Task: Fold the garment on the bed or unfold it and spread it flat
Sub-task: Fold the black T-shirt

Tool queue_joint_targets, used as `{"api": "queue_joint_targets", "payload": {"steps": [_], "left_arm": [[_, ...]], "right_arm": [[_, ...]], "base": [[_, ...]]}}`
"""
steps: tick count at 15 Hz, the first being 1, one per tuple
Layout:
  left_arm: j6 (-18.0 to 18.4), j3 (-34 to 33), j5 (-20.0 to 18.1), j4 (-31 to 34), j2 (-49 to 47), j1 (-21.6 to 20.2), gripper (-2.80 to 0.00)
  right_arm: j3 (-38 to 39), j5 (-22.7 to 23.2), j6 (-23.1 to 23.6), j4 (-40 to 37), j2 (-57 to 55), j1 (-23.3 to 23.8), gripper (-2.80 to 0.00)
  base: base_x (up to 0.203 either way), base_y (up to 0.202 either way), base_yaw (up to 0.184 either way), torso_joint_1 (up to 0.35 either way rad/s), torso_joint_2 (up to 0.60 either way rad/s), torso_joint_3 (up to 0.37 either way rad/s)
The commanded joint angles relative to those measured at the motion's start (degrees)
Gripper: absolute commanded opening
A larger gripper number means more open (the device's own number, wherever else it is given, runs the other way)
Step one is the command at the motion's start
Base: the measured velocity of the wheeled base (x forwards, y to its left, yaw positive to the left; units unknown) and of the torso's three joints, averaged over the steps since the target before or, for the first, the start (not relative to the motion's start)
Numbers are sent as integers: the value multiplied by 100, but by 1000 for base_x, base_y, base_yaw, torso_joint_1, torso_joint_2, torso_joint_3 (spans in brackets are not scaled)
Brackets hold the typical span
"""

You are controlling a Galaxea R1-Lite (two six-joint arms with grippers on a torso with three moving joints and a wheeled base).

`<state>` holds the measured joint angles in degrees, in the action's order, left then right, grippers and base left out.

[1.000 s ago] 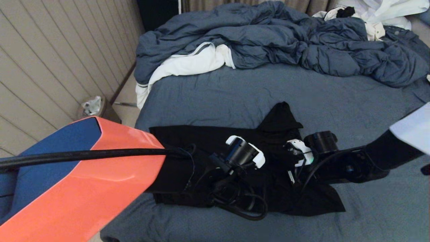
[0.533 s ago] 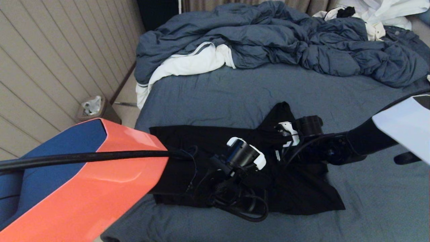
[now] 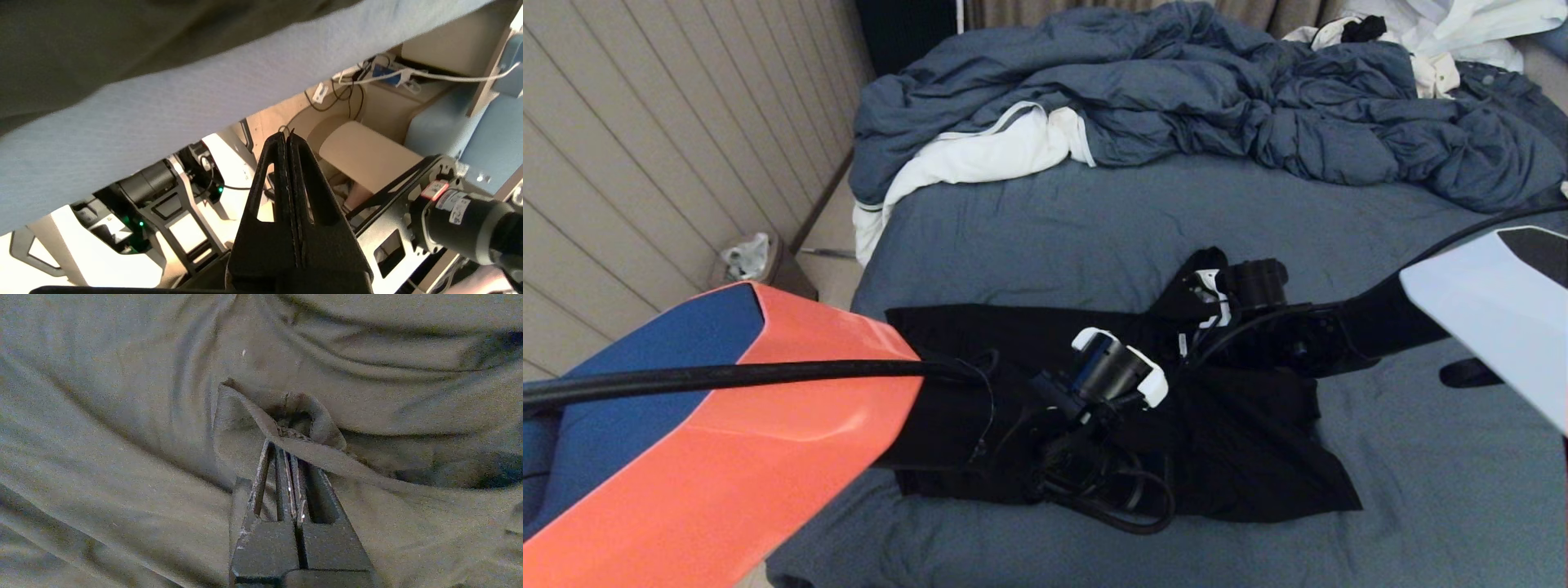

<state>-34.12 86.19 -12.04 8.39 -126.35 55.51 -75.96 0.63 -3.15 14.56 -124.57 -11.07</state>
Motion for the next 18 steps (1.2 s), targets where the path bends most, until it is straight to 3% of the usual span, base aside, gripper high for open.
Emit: {"api": "queue_joint_targets", "payload": {"steps": [1,5,7,9,11,18], "left_arm": [[-24,-67,0,8,207,-167,-280],[-4,-682,13,21,653,-614,-280],[38,-1354,33,-10,865,-732,-280],[203,-2033,293,-83,981,-899,-280],[479,-2480,634,-286,1114,-1249,-280],[556,-2800,695,-625,1314,-1762,-280]], "right_arm": [[11,11,-173,15,287,44,-280],[410,126,-270,-34,807,174,-280],[655,177,-249,-40,880,-124,-280],[953,170,-247,13,898,-463,-280],[787,174,-255,18,851,-459,-280],[380,130,-290,12,637,-308,-280]], "base": [[0,0,0,0,0,0],[0,0,0,0,0,0],[0,0,0,0,0,0],[0,0,0,0,0,0],[0,0,0,0,0,0],[0,0,0,0,0,0]]}}
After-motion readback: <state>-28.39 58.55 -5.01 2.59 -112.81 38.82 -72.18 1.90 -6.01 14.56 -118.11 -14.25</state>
